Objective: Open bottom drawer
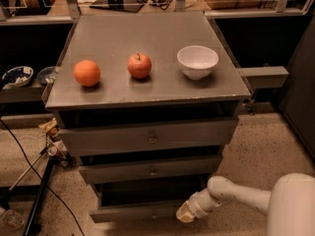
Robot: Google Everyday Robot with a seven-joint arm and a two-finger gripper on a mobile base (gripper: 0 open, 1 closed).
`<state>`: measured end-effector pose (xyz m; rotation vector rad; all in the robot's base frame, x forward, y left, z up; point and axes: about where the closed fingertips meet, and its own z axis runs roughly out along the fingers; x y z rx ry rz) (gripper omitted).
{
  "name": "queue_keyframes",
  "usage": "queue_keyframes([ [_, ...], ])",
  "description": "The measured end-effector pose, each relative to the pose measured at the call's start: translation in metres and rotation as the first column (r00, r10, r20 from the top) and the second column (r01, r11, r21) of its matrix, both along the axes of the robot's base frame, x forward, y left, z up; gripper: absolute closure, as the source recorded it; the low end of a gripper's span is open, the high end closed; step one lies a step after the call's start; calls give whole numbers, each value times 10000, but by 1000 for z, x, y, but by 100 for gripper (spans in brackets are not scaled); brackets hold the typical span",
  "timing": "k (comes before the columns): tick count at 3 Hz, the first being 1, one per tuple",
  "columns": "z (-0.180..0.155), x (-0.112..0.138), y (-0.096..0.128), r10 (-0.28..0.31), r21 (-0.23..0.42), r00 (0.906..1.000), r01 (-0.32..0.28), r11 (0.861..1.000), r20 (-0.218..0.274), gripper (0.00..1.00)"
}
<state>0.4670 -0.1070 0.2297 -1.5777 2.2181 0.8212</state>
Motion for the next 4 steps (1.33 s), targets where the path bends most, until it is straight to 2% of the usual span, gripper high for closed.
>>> queue_keyframes([
  [1,0,0,0,0,0,10000,0,10000,0,81],
  [4,0,0,0,1,1,10000,-1,10000,-2,11],
])
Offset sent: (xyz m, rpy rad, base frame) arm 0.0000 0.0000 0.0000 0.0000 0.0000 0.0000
